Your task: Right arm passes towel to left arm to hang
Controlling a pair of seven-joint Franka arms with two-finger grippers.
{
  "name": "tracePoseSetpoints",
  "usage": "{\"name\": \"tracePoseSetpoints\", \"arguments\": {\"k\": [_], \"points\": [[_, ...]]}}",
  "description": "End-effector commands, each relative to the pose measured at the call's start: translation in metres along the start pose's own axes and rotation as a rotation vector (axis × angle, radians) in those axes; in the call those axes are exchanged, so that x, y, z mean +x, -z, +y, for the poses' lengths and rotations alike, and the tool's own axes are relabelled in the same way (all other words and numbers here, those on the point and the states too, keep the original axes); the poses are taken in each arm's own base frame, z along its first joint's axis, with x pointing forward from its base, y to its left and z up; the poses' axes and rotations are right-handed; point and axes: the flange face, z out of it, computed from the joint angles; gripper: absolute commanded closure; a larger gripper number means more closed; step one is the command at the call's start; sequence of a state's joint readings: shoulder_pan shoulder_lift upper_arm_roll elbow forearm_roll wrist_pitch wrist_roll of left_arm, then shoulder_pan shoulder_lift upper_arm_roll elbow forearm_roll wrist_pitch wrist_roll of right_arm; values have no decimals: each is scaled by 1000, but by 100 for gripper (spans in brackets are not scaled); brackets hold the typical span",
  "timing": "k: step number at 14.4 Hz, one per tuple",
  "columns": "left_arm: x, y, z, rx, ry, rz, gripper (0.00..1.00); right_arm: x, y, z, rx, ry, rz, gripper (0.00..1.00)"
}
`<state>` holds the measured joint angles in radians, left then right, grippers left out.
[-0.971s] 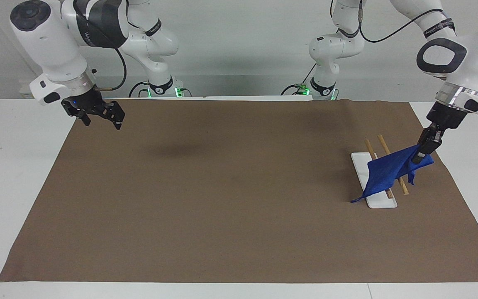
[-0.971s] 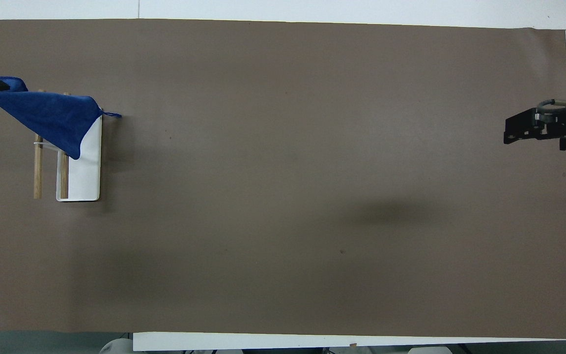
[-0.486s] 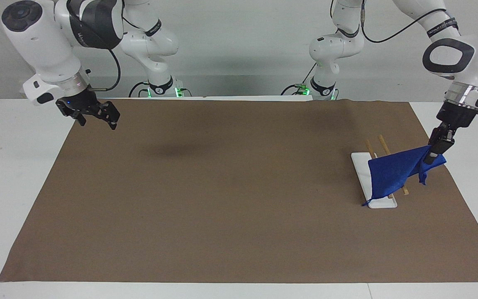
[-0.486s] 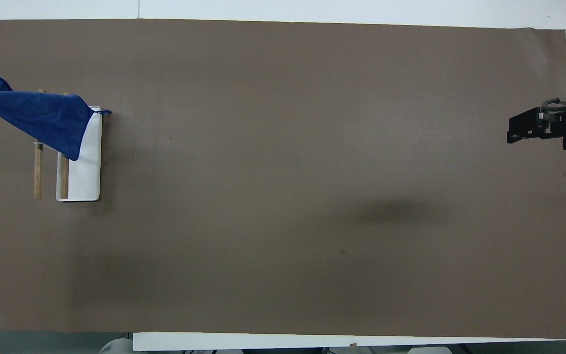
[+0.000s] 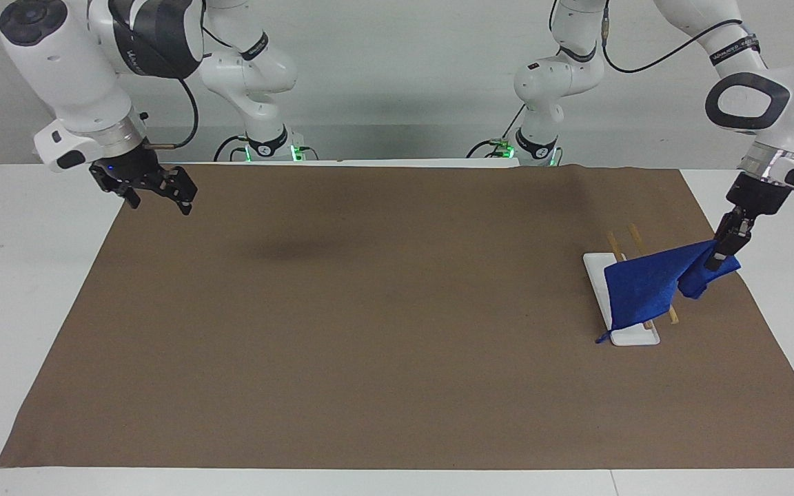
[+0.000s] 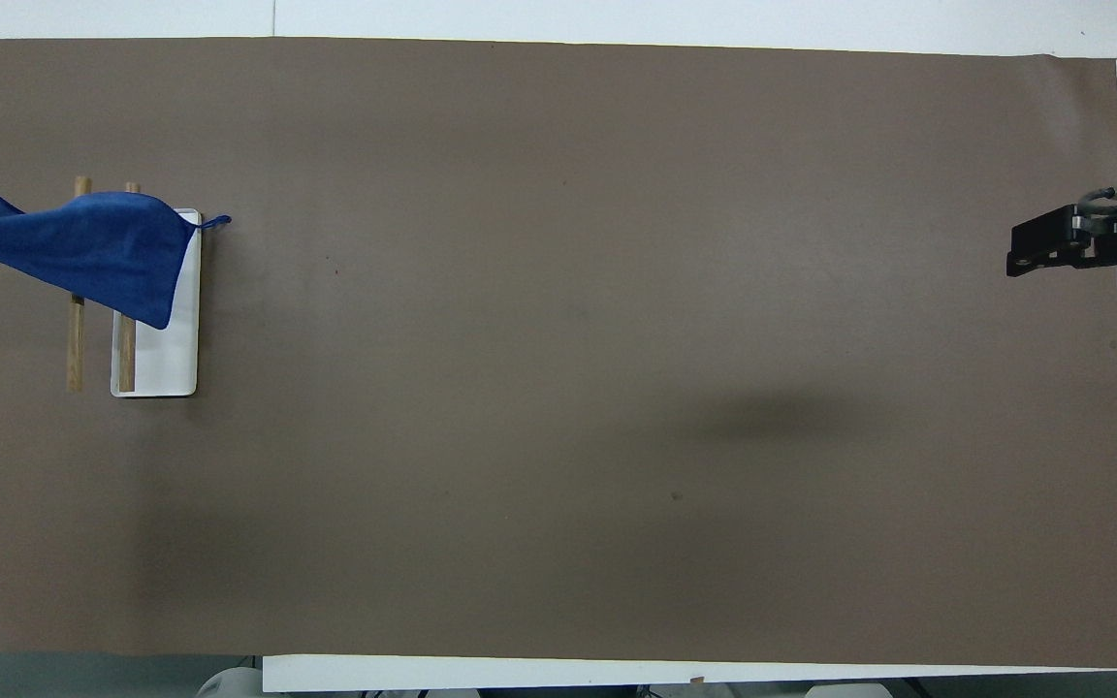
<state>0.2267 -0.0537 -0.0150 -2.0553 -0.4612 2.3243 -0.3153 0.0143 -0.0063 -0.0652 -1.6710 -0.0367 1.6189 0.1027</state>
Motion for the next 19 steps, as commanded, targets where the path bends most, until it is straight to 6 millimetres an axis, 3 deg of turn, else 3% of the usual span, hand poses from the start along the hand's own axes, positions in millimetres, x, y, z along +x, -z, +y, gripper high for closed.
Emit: {"name": "tracePoseSetpoints", "arguments": {"k": [1, 12, 13, 15, 17, 19], "points": [[-4, 4, -26, 22, -45, 2, 92, -2, 5, 4, 0, 2, 12, 0], [6, 4, -54, 75, -108, 4, 87, -5, 4, 2, 0, 11, 1, 0], [5, 4, -54, 76, -107, -4, 66, -5, 4, 1, -1, 12, 1, 0], [7, 5, -50, 75, -108, -3, 1, -5, 4, 1, -1, 11, 0, 0], [11, 13, -34, 101, -168, 6, 0, -5, 5, 3, 0, 8, 1, 0], [1, 28, 4, 191, -314, -24, 0, -5, 4, 3, 0, 8, 0, 0]]}}
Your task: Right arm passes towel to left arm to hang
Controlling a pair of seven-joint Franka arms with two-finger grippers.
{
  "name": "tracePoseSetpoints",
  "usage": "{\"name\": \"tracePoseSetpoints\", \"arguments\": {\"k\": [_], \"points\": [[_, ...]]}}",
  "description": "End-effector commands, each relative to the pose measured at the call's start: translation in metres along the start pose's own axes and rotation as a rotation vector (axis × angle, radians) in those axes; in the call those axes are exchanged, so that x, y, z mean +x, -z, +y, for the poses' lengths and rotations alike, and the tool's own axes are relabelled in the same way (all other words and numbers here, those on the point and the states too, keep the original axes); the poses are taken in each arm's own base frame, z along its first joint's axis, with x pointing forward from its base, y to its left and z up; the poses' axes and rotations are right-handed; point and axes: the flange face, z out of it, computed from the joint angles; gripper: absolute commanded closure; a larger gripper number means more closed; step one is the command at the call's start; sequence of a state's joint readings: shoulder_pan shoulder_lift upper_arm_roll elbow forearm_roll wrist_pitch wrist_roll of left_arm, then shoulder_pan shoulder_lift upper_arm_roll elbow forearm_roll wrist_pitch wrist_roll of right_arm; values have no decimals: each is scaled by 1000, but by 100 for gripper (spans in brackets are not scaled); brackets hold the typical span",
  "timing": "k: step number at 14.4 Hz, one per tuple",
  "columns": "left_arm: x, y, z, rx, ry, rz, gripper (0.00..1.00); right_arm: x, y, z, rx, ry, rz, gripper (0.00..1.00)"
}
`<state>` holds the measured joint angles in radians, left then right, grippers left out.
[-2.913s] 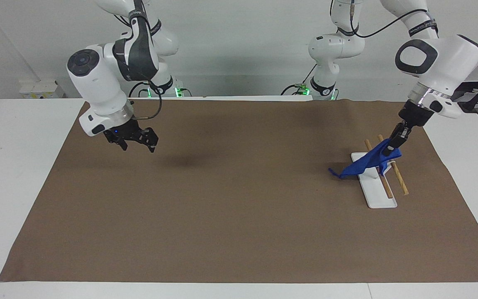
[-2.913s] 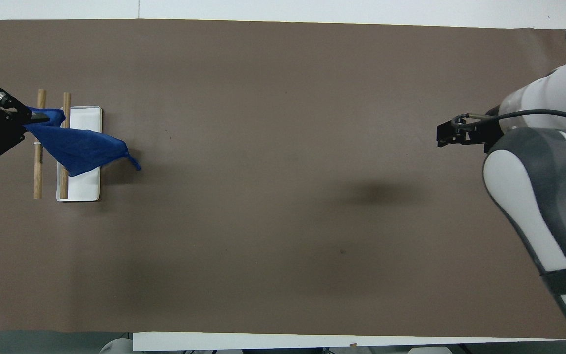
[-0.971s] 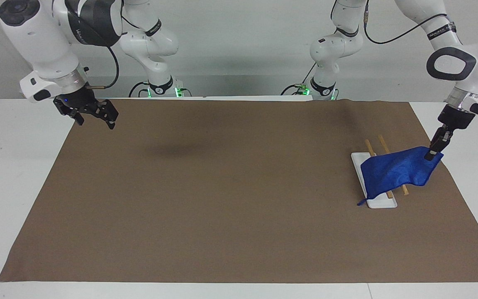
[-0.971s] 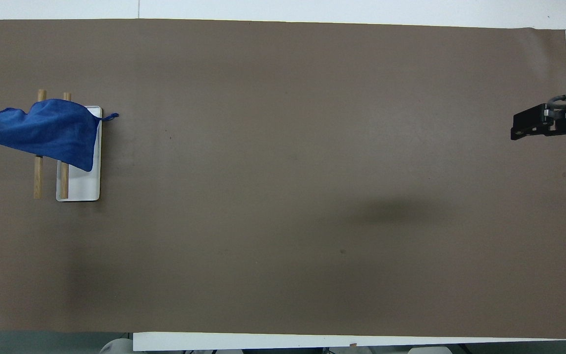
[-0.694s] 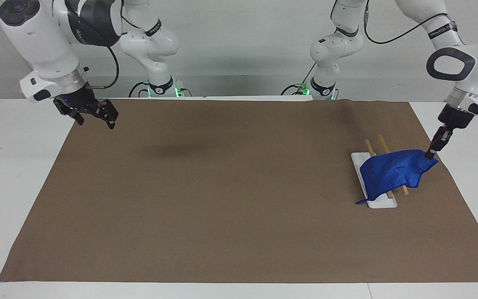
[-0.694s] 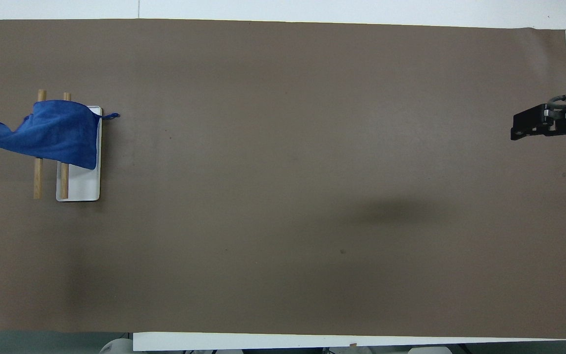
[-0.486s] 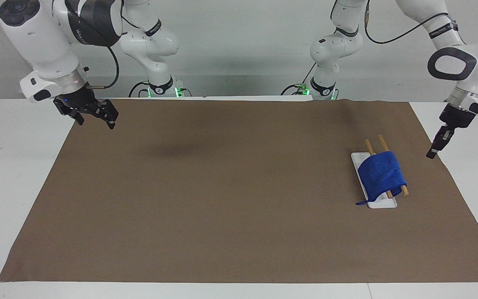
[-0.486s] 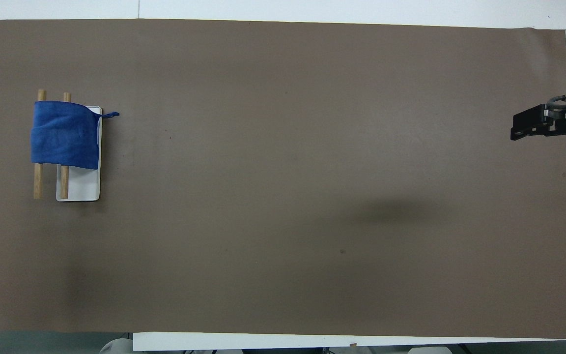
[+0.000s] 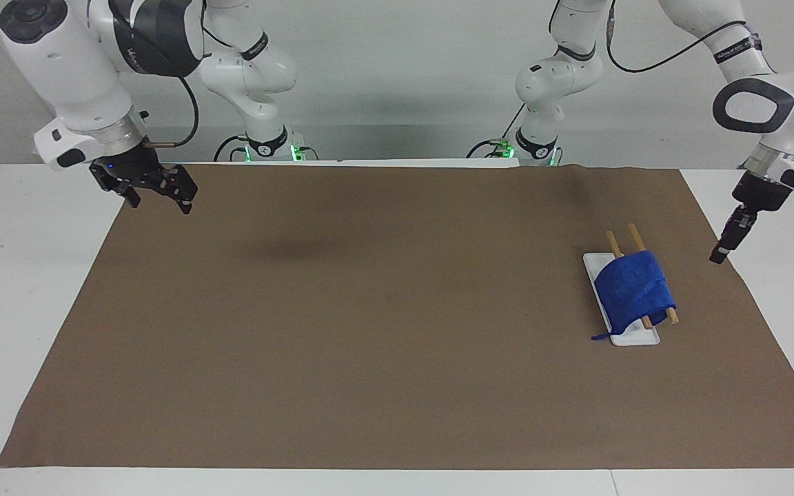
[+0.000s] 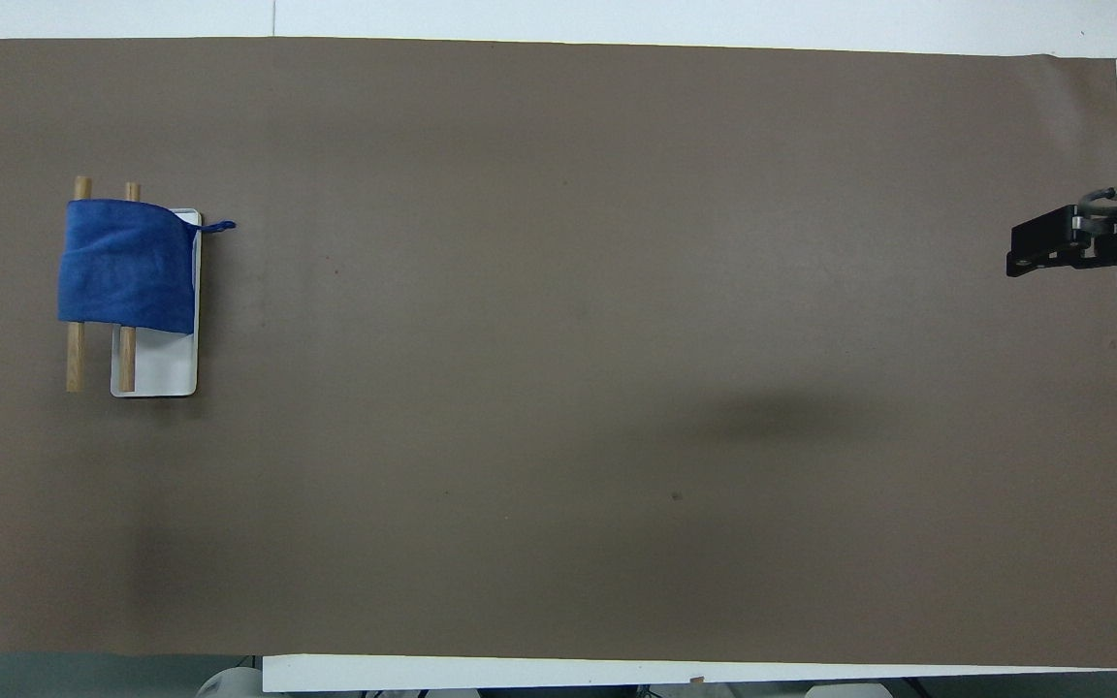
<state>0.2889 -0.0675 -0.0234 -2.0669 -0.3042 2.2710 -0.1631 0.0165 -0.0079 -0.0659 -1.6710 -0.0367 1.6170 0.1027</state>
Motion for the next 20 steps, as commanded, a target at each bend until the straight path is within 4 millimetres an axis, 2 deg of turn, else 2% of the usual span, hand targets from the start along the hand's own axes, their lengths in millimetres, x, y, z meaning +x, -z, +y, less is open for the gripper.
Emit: {"name": "tracePoseSetpoints", "arguments": {"k": [1, 6, 8, 10, 12, 13, 14, 17, 20], "points": [[-4, 40, 52, 84, -165, -59, 0, -4, 3, 4, 0, 6, 0, 0], [-45, 80, 136, 262, -401, -251, 0, -4, 3, 5, 0, 5, 0, 0], [-64, 93, 177, 302, -474, -340, 0, -4, 2, 5, -1, 5, -2, 0], [-74, 106, 185, 342, -486, -429, 0, -4, 3, 4, 0, 6, 0, 0], [-89, 112, 187, 349, -501, -477, 0, -4, 2, 4, -1, 6, -2, 0], [-104, 110, 196, 346, -535, -475, 0, -4, 2, 4, -1, 6, -2, 0], [-109, 102, 197, 345, -544, -479, 0, -4, 3, 4, -1, 6, 0, 0], [-112, 105, 198, 338, -599, -493, 0, -4, 3, 4, -1, 6, 0, 0], [-112, 118, 198, 303, -700, -475, 0, -4, 3, 5, 1, 5, 0, 0]]}}
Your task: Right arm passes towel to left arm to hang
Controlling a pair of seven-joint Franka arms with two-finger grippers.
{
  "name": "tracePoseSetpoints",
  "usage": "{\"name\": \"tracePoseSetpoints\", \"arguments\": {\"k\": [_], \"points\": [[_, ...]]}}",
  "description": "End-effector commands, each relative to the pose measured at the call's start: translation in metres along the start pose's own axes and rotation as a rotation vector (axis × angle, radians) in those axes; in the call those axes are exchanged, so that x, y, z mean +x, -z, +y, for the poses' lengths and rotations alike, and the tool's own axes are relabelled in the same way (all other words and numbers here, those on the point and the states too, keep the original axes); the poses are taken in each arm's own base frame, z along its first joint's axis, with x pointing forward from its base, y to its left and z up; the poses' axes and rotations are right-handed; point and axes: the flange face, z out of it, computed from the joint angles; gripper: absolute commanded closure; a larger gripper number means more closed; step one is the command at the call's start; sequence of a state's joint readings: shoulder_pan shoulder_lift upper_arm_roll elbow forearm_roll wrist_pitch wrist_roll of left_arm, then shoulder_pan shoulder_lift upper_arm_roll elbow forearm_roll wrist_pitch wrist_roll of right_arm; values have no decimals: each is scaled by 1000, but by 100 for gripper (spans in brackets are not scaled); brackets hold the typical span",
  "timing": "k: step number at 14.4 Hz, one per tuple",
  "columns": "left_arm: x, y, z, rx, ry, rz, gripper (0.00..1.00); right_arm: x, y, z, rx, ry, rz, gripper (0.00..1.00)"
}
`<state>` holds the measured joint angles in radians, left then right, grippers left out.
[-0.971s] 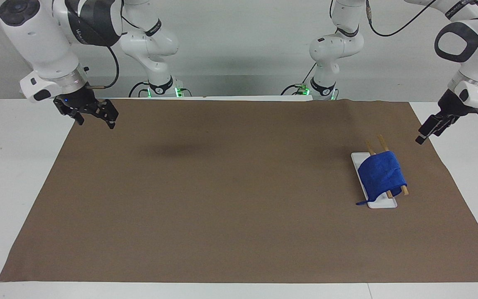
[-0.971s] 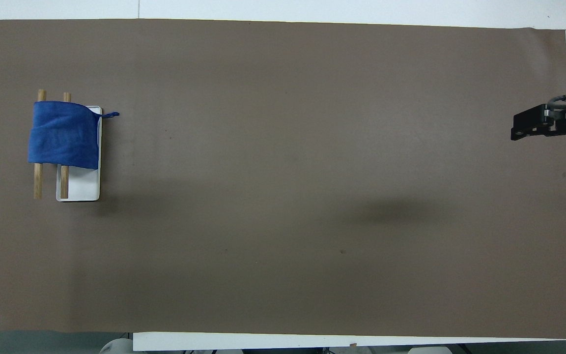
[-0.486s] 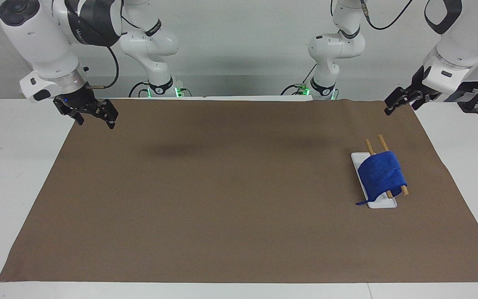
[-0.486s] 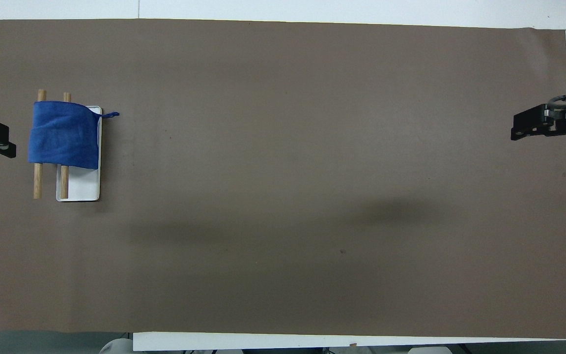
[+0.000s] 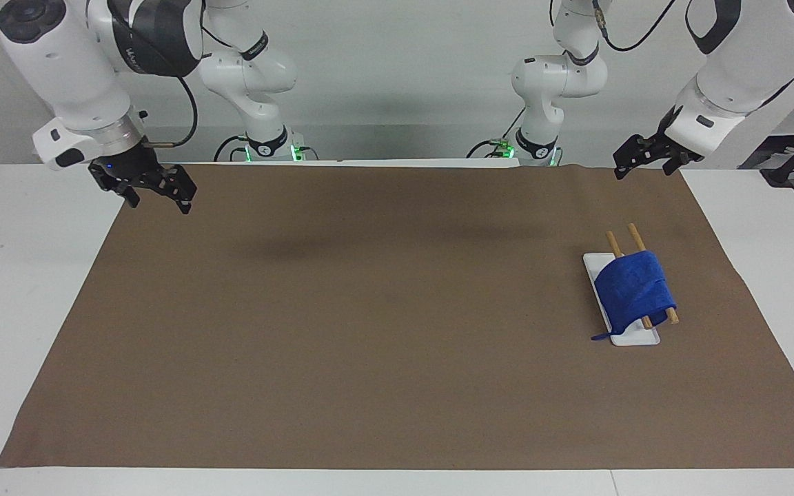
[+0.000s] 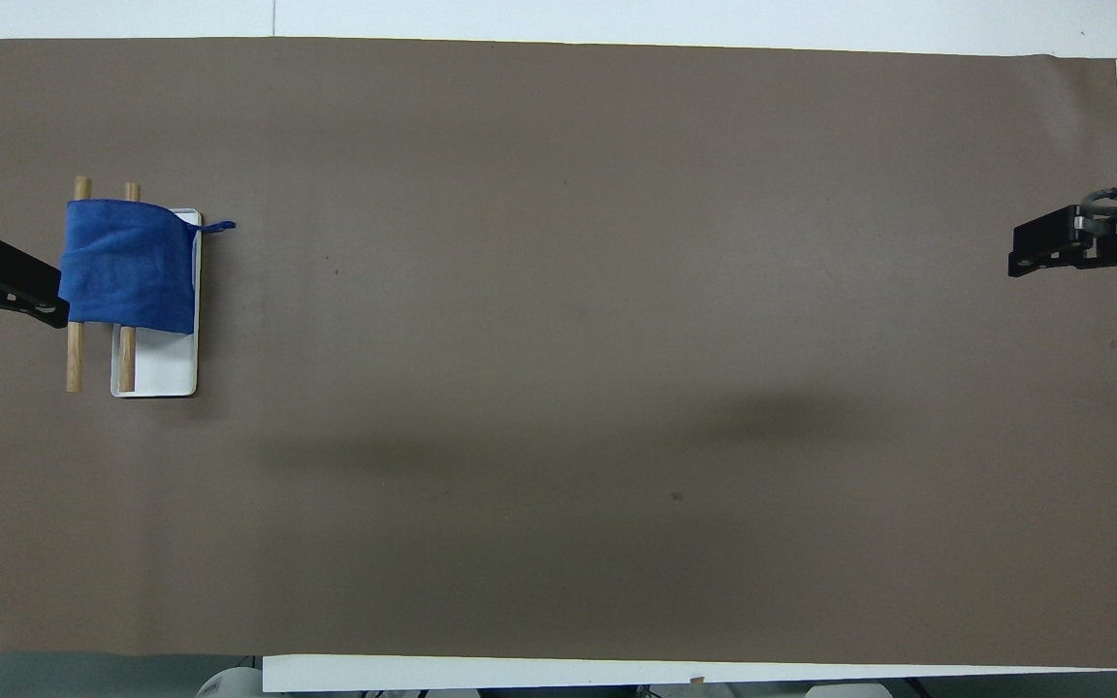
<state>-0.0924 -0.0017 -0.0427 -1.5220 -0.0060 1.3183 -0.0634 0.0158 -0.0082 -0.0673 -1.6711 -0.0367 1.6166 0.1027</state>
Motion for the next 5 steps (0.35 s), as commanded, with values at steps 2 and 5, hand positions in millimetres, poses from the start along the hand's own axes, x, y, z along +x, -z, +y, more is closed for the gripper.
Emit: {"name": "tracePoseSetpoints", "arguments": {"k": [2, 5], "points": [[-12, 14, -3, 14, -58, 44, 0, -4, 2, 3, 1, 8, -2, 0], [-12, 13, -4, 17, -55, 37, 0, -4, 3, 4, 1, 7, 0, 0]]}}
